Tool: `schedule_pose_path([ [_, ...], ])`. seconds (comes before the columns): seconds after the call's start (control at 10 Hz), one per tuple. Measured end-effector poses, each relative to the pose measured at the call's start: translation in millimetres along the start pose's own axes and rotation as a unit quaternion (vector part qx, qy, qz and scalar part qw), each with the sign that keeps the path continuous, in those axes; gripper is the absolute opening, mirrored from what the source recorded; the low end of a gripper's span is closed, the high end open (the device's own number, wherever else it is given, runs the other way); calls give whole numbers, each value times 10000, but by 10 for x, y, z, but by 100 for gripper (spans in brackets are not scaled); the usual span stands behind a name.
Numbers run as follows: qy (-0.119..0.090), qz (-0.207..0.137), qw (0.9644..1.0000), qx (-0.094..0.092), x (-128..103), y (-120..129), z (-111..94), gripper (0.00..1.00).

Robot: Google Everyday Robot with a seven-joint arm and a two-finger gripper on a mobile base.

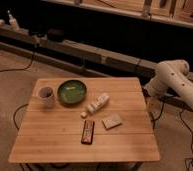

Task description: Place the bottle in the ceramic bowl

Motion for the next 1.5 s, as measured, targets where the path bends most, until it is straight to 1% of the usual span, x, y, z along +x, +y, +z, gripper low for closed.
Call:
schedule_pose_path([
  [0.9,0,-2,10000,0,2,1,0,80],
  [1.1,-26,-75,10000,-13,10,10,-15,80],
  [1.2,-43,-357,9994,-29,102,35,-45,80],
  [1.3,-44,-676,9977,-36,238,53,-59,80],
  [1.4,-21,-1148,9934,-8,478,52,-44,80],
  [1.5,-7,-1400,9901,-6,540,55,-29,80],
])
